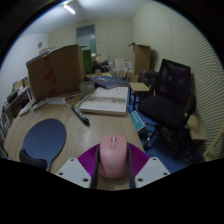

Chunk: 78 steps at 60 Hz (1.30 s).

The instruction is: Arrange mouse

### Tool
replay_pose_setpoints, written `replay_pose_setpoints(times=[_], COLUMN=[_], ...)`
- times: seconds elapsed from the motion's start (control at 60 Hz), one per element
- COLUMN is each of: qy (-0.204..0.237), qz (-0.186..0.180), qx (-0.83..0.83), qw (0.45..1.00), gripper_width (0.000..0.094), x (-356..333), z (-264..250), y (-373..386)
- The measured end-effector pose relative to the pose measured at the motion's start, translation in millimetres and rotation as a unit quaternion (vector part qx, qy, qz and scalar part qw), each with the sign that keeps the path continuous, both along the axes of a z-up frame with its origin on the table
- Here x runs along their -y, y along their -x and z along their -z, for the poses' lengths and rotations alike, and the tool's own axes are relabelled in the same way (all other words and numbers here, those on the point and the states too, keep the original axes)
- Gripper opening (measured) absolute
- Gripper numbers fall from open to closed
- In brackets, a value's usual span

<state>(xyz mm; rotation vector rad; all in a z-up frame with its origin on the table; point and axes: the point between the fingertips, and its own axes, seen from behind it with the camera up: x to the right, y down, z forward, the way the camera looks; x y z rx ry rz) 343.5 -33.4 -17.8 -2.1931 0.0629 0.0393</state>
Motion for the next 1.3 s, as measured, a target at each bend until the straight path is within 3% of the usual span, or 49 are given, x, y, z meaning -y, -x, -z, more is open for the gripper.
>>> replay_pose_setpoints(times=[0.133, 0.267, 0.35, 0.433, 0.517, 0.65, 0.85, 0.867, 0.967, 1.017, 1.1, 1.133, 1.3], qy=[0.028, -0.055, -0.100, -0.131, -0.119, -0.049, 0.019, -0.001, 0.018, 0.038, 0.064, 0.060, 0.042], qz=[0.032, 0.064, 0.059, 0.031, 0.000, -0.046, -0.049, -0.050, -0.049, -0.056, -0.039, -0.034, -0.017], qx=[-0.033, -0.005, -0.011, -0.007, -0.005, -0.006, 0.008, 0.009, -0.007, -0.012, -0.032, -0.034, -0.044], qw=[0.999, 0.996, 0.993, 0.991, 0.993, 0.998, 0.999, 0.999, 0.999, 0.998, 0.997, 0.997, 0.998], gripper_width=[0.0366, 0.0351, 0.0351, 0.0349, 0.0347, 0.0350, 0.0388, 0.0395, 0.0514, 0.0619, 0.0885, 0.0837, 0.0837], x=[1, -20, -32, -42, -51, -40, -28, -34, -34, -31, -23, -19, 31], z=[-16, -117, -180, -209, -189, -95, -4, -8, -6, -5, -11, -19, -77], y=[-7, -6, 37, 103, 168, 239, 261, 261, 263, 266, 268, 267, 270])
